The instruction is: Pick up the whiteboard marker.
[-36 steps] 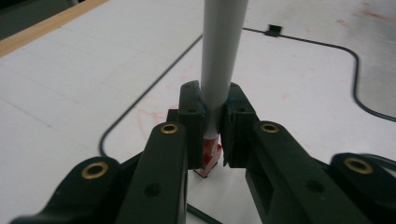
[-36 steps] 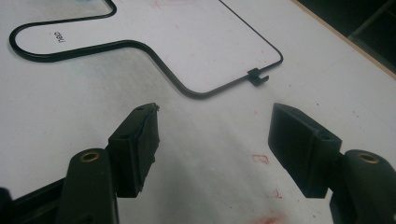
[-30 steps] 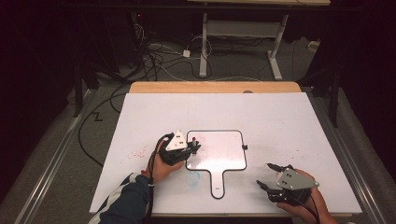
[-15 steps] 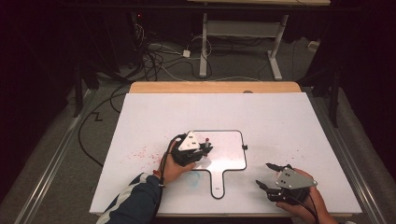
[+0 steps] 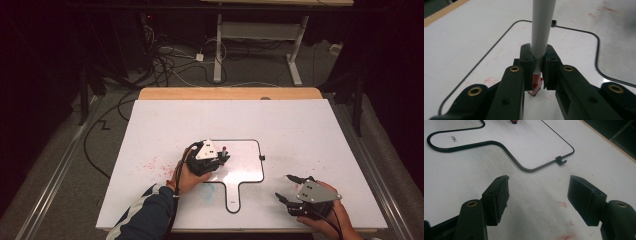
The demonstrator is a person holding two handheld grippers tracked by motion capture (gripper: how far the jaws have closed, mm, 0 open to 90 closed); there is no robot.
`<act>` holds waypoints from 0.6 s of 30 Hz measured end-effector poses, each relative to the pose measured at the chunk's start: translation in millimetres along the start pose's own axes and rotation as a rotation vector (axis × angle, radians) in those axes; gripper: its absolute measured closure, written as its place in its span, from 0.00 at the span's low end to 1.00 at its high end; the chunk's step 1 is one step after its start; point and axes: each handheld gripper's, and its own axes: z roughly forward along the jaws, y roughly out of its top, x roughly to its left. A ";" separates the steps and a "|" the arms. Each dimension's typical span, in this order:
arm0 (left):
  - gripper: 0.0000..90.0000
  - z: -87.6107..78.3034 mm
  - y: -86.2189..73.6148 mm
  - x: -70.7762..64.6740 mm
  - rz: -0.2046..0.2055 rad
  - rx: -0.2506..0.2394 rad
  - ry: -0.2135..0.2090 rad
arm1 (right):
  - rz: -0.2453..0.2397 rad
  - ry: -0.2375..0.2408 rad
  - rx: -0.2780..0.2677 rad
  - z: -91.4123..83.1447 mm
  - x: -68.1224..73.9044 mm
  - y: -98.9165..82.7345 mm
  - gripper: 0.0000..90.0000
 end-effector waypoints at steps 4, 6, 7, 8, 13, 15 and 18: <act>0.87 -6.1 -1.8 -13.1 0.028 0.007 -0.048 | -0.006 0.001 0.002 0.2 0.5 0.1 0.38; 0.87 -9.4 -1.8 -19.2 0.066 0.021 -0.050 | -0.006 0.002 0.000 0.1 0.5 0.2 0.38; 0.87 -10.1 -2.0 -19.3 0.077 0.024 -0.047 | -0.005 0.002 0.000 0.1 0.5 0.3 0.38; 0.87 -9.6 -2.6 -17.4 0.070 0.019 -0.046 | -0.006 0.002 0.001 0.1 0.7 0.4 0.38; 0.87 0.0 -1.7 -1.0 0.029 -0.006 0.003 | -0.014 0.006 0.004 2.1 1.9 1.3 0.38; 0.87 3.2 -1.0 5.8 0.021 -0.012 0.022 | -0.017 0.009 0.002 2.4 2.5 1.6 0.38; 0.87 6.5 -0.3 17.1 0.001 -0.011 0.046 | -0.013 0.011 0.006 3.7 1.9 0.8 0.38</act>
